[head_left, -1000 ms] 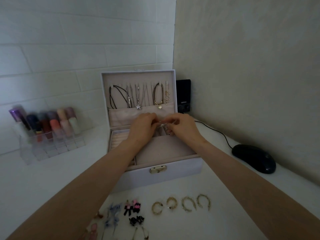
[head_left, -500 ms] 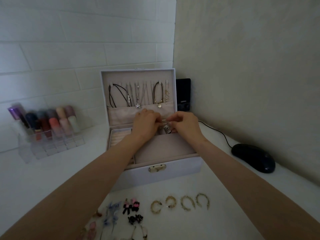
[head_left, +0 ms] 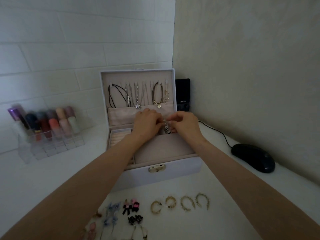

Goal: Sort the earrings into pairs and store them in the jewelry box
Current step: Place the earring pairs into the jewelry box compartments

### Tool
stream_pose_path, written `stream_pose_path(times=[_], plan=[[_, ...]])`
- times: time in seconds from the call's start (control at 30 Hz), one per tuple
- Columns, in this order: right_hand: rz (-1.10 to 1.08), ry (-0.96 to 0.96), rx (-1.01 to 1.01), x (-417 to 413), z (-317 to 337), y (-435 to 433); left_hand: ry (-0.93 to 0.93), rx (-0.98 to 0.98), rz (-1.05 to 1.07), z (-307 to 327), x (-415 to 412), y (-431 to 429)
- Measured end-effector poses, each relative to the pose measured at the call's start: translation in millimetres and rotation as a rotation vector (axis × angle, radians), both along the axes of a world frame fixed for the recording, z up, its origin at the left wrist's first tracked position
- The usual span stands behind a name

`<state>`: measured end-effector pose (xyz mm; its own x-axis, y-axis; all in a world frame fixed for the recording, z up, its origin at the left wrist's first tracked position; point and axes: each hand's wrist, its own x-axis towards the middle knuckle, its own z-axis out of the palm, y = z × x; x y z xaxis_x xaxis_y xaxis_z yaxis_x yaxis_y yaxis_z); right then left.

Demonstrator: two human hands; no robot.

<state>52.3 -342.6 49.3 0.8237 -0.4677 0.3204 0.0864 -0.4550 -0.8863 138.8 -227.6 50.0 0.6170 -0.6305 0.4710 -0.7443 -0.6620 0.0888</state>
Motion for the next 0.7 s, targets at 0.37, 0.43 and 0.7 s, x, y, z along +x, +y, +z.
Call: stream_pose_path(times=[0.37,0.43,0.7], plan=[[-0.032,0.013,0.001,0.4,-1.0,-1.0,-0.098,0.121,0.038,1.3,-4.5,0.8],[-0.033,0.013,-0.017,-0.4,-1.2,-1.2,-0.121,0.120,0.040,0.9,-4.7,4.9],[-0.003,0.059,-0.226,-3.2,0.5,2.1,-0.076,-0.068,0.053,-0.9,-3.9,19.1]])
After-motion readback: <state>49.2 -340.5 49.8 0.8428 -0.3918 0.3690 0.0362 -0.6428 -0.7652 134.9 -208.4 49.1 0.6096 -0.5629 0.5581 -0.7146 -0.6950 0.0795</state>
